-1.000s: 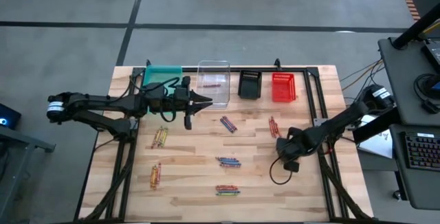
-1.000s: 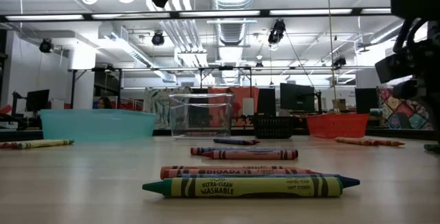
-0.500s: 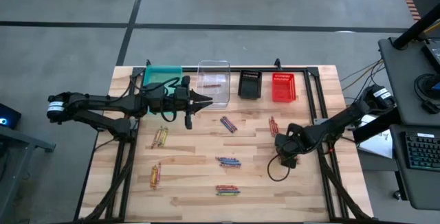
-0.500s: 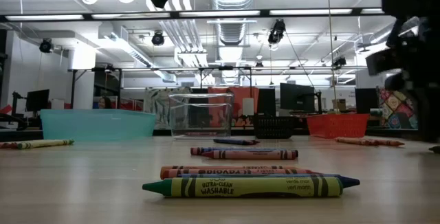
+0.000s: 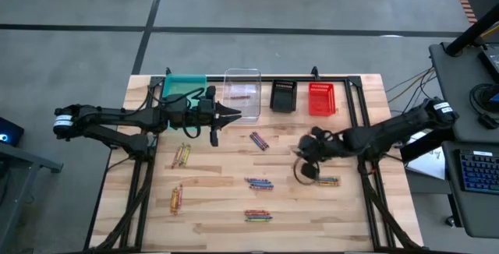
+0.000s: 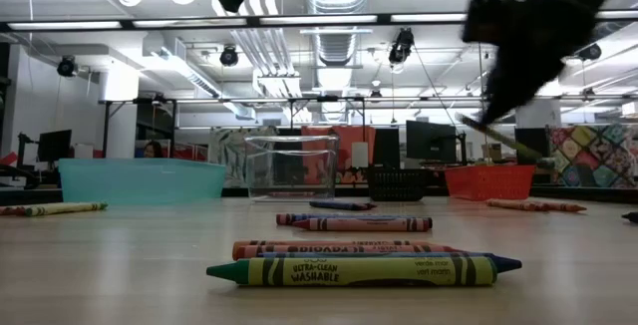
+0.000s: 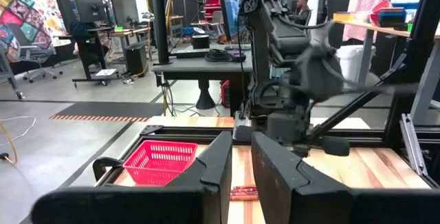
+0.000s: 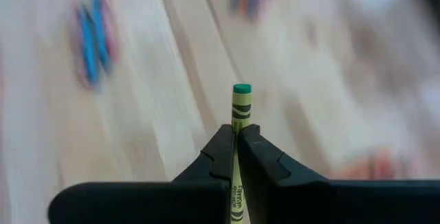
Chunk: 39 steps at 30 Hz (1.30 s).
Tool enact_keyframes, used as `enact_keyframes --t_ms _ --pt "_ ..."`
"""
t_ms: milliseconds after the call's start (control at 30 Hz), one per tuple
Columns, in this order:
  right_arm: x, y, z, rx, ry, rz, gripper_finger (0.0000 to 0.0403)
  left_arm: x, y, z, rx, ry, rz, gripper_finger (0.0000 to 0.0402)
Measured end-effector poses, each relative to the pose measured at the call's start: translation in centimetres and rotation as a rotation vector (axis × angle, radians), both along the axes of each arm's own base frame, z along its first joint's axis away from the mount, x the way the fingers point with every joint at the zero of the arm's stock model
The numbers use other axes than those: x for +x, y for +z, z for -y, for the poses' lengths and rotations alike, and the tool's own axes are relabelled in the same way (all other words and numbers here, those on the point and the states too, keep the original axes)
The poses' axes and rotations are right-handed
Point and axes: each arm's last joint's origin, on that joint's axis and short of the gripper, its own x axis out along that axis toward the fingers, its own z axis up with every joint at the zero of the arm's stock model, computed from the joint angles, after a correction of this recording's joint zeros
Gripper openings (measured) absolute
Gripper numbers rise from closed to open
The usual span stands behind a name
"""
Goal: Sort crayons
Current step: Put the green crayon into the black bin
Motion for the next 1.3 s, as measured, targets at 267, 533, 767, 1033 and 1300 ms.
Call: enact_keyframes --t_ms 267,533,767,1033,1300 --pt "4.3 1.7 6.4 -0.238 -0.055 0.353 0.0008 0.0 0.0 0.0 0.017 0.000 0.002 0.0039" --pt "5.2 0.1 16.6 -0.301 -0.524 0.515 0.0008 0.0 -0.2 0.0 0.000 0.001 -0.022 0.0039" --pt "5.3 -2.8 22.1 -0.092 -0.603 0.421 0.0008 -0.2 -0.9 -0.4 0.064 0.117 -0.107 0.0039" --pt "7.5 -1.4 23.7 -0.113 -0.519 0.200 0.0009 -0.5 -1.5 -0.9 0.134 0.282 -0.197 0.0039" --pt "7.8 1.1 24.0 -0.180 -0.360 -0.169 0.0009 -0.8 -2.1 -0.8 0.143 0.281 -0.279 0.0039"
